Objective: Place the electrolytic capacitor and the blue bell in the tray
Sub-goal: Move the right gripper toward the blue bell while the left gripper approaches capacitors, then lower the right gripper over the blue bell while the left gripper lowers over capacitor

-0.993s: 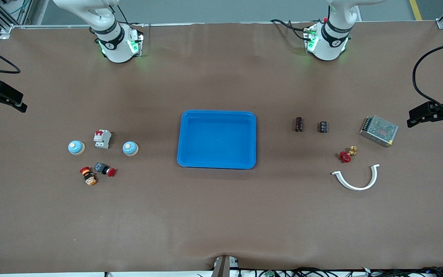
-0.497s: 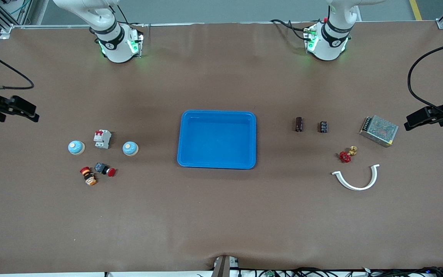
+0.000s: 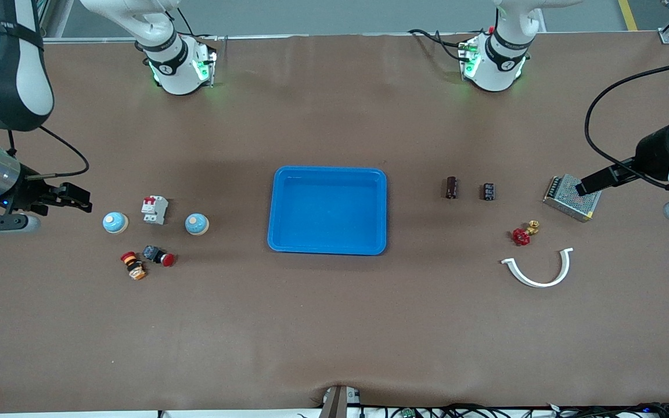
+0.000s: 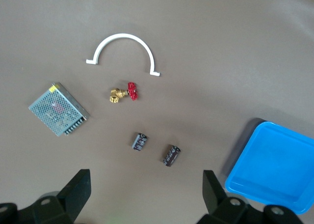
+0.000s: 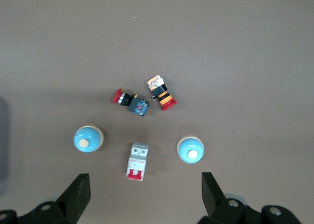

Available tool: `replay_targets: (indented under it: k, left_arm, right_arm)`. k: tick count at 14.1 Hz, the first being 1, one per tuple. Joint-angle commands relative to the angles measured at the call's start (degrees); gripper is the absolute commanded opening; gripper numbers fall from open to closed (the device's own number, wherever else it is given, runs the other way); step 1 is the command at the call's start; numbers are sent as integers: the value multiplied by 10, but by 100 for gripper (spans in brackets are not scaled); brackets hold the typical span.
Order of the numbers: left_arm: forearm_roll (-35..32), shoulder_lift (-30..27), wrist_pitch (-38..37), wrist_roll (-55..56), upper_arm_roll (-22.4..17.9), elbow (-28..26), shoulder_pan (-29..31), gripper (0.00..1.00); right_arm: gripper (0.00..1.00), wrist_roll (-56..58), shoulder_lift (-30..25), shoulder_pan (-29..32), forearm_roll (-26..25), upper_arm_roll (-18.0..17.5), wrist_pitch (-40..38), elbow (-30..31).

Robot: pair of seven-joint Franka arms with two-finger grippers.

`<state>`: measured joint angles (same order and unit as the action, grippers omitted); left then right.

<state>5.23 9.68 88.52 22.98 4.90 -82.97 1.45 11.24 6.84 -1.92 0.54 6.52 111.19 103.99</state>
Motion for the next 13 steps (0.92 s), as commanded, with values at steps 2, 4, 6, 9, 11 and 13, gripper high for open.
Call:
replay_targets:
  k: [2,4,6,9,11,13]
  left_arm:
    - [-14,-46,45,-14,10,-84,-6,100]
    - [-15,-104,135,-60,12,-195,-3,100]
    - [-15,-143,209,-83,11,-277,1,100]
    - [-28,-148,216,-133,12,-313,0,100]
    - [-35,-144,223,-137,17,-330,-3,100]
    - [-35,-150,256,-137,28,-364,-1,100]
  right_arm:
    - [100,85,-3,40,0,-5,36,38]
    - [100,127,5,51,0,-4,60,57]
    - [100,168,5,56,-1,-4,78,78]
    - [100,208,30,76,-2,-4,79,80]
    - [100,242,40,91,-3,-4,81,81]
    - [100,263,47,97,-4,-3,91,93]
